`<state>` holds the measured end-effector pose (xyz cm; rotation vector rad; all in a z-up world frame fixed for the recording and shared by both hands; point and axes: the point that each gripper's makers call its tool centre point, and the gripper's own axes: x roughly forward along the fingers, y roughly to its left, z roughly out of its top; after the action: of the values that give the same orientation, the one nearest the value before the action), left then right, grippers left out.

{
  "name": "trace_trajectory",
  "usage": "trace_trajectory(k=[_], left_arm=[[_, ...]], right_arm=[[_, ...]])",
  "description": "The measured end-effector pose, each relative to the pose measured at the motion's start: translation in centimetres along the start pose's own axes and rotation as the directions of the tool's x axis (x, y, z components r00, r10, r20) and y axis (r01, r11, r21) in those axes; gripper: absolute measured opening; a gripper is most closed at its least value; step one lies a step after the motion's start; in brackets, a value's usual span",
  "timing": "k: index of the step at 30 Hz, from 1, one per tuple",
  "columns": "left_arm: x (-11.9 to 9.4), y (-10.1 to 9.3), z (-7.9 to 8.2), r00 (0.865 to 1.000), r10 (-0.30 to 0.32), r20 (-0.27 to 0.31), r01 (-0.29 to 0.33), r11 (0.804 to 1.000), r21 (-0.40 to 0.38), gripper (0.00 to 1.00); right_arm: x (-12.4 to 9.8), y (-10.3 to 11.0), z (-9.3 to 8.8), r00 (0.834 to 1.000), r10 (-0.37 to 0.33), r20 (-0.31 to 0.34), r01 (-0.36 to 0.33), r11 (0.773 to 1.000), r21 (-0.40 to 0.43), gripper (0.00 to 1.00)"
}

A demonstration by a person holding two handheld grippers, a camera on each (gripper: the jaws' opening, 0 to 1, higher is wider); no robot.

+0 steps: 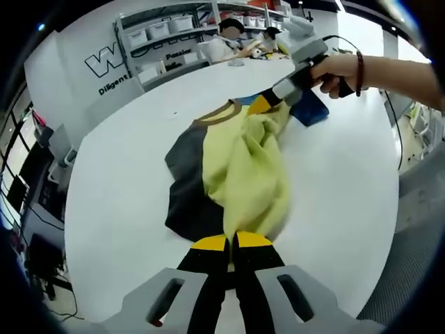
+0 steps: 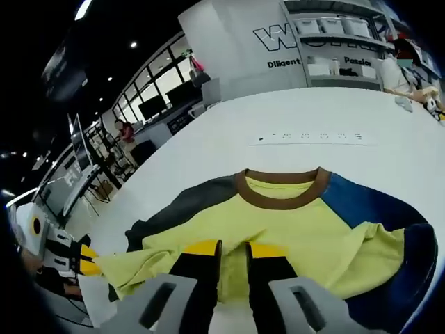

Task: Fold the garment on the visible template until the final outline fits inside the template.

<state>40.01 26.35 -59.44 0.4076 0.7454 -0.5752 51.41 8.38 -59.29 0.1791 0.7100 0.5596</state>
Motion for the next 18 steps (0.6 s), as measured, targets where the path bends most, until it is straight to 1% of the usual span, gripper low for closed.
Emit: trace_trajectory(k=[1, 3, 6, 7, 8, 9, 11, 12, 13, 14, 16, 18], left_arm=[[0.0, 0.1, 0.0, 1.000, -0.002, 0.003, 0.002, 1.000, -0.021, 0.03], [0.0, 0.3, 0.0, 1.000, -0.002, 0.009, 0.002, 0.999, -0.041, 0.03], [-0.1, 0.5, 0.1, 1.000, 0.011, 0.013, -0.010, 0.999, -0.031, 0.03], [-0.1, 0.6, 0.1, 1.000, 0.021, 0.013, -0.021, 1.000, -0.023, 0.03], [-0.2, 0.7, 0.1, 1.000, 0.023, 0.013, -0.023, 0.999, -0.022, 0.03], [-0.2, 0.6, 0.1, 1.000, 0.024, 0.013, -0.023, 0.999, -0.024, 0.03], [-0.2, 0.5, 0.1, 1.000, 0.024, 0.012, -0.024, 0.999, -0.029, 0.03], [-0.3, 0.5, 0.1, 1.000, 0.026, 0.012, -0.025, 0.999, -0.029, 0.03], [-0.3, 0.5, 0.1, 1.000, 0.026, 0.011, -0.026, 0.999, -0.029, 0.03], [-0.3, 0.4, 0.1, 1.000, 0.028, 0.011, -0.028, 0.999, -0.029, 0.03], [-0.4, 0.4, 0.2, 0.999, 0.030, 0.012, -0.030, 0.999, -0.029, 0.03], [-0.5, 0.5, 0.3, 0.999, 0.035, 0.015, -0.034, 0.999, -0.034, 0.03]], right_arm=[[-0.3, 0.3, 0.1, 1.000, 0.016, 0.012, -0.016, 1.000, 0.003, 0.18], [-1.2, 0.7, 0.1, 0.999, 0.039, 0.025, -0.039, 0.999, -0.015, 0.21], [-2.2, 0.9, -0.1, 0.997, 0.053, 0.055, -0.050, 0.998, -0.043, 0.19], [-2.5, 1.1, -0.5, 0.996, 0.066, 0.057, -0.063, 0.997, -0.044, 0.20], [-2.7, 1.3, -0.8, 0.995, 0.076, 0.061, -0.073, 0.996, -0.057, 0.20], [-2.9, 1.7, -1.1, 0.993, 0.092, 0.072, -0.086, 0.993, -0.086, 0.21], [-3.1, 2.2, -1.5, 0.991, 0.115, 0.070, -0.107, 0.988, -0.111, 0.22], [-3.2, 3.0, -2.2, 0.987, 0.147, 0.062, -0.139, 0.982, -0.127, 0.23], [-3.2, 3.2, -2.4, 0.986, 0.154, 0.057, -0.145, 0.980, -0.137, 0.24], [-3.1, 3.5, -2.8, 0.985, 0.162, 0.050, -0.152, 0.975, -0.164, 0.25], [-3.0, 3.8, -3.5, 0.987, 0.161, 0.025, -0.153, 0.967, -0.204, 0.26], [-2.7, 3.6, -3.9, 0.990, 0.143, 0.010, -0.138, 0.965, -0.225, 0.24]])
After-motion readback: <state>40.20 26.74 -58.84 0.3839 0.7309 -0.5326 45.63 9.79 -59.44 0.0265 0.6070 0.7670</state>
